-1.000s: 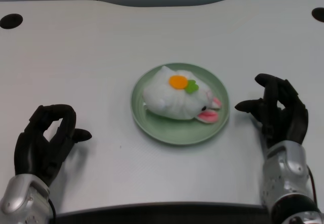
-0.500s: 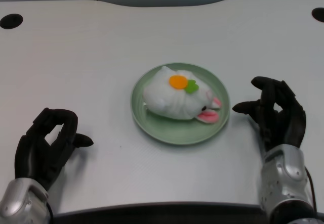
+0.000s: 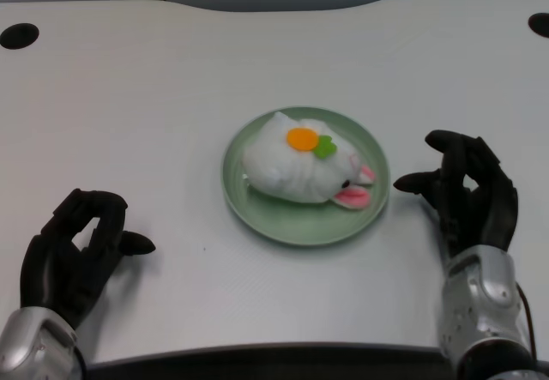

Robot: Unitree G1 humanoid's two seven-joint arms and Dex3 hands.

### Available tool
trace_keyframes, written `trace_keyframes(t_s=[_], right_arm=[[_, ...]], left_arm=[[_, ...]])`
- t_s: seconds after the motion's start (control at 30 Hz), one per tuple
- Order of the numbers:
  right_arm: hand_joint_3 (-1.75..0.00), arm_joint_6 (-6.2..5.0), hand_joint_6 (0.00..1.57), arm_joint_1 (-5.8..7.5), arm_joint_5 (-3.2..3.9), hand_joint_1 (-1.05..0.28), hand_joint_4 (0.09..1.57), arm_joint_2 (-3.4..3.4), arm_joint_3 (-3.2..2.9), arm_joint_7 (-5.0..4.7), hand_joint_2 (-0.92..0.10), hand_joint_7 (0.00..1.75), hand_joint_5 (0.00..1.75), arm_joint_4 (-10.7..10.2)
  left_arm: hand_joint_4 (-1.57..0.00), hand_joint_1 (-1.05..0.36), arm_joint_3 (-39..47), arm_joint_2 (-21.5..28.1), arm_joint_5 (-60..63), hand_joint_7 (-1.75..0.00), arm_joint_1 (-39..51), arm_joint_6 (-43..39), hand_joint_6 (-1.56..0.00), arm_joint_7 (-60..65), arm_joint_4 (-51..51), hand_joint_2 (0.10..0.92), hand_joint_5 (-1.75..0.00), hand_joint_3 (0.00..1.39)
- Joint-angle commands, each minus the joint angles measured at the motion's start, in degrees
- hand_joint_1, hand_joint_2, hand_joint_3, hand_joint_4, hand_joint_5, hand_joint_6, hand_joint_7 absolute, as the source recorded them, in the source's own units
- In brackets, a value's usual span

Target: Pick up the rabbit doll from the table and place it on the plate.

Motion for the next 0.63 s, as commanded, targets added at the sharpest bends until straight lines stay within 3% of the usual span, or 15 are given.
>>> trace_keyframes(t_s=[0.03, 0.23, 0.3, 0.43, 0.63], right_arm=[[-0.46, -1.09, 0.68, 0.08, -0.17, -0.41, 0.83, -0.16, -0.04, 0.32, -0.92, 1.17, 1.42, 0.7], [-0.46, -0.4, 0.66, 0.12, -0.08, -0.41, 0.81, -0.05, 0.04, -0.05, -0.92, 1.17, 1.42, 0.1], [-0.47, -0.78, 0.66, 0.14, -0.67, -0.41, 0.8, -0.22, 0.36, -0.5, -0.92, 1.18, 1.43, 0.2], [-0.45, -0.77, 0.67, 0.04, -0.12, -0.41, 0.8, 0.01, -0.07, -0.21, -0.92, 1.19, 1.43, 0.3], [-0.46, -0.15, 0.67, 0.19, -0.36, -0.41, 0.82, -0.07, 0.09, -0.51, -0.92, 1.18, 1.43, 0.0]], left_arm=[[-0.49, -0.55, -0.3, 0.6, 1.0, -1.75, 0.6, 0.0, -0.37, 0.0, 0.1, 0.921, -1.75, 0.48], [-0.5, -0.55, 0.0, 0.4, 0.7, -1.74, 0.5, 0.2, -0.39, -0.2, 0.0, 0.921, -1.75, 0.47], [-0.52, -0.55, 0.1, 0.4, 0.6, -1.73, 0.4, 0.3, -0.4, -0.2, 0.0, 0.921, -1.75, 0.47], [-0.49, -0.55, -0.1, 0.4, 0.9, -1.72, 0.5, 0.6, -0.38, 0.2, -0.4, 0.921, -1.75, 0.45], [-0.52, -0.54, 0.0, 0.5, 0.8, -1.71, 0.4, 0.7, -0.41, 0.0, -0.1, 0.921, -1.75, 0.44]])
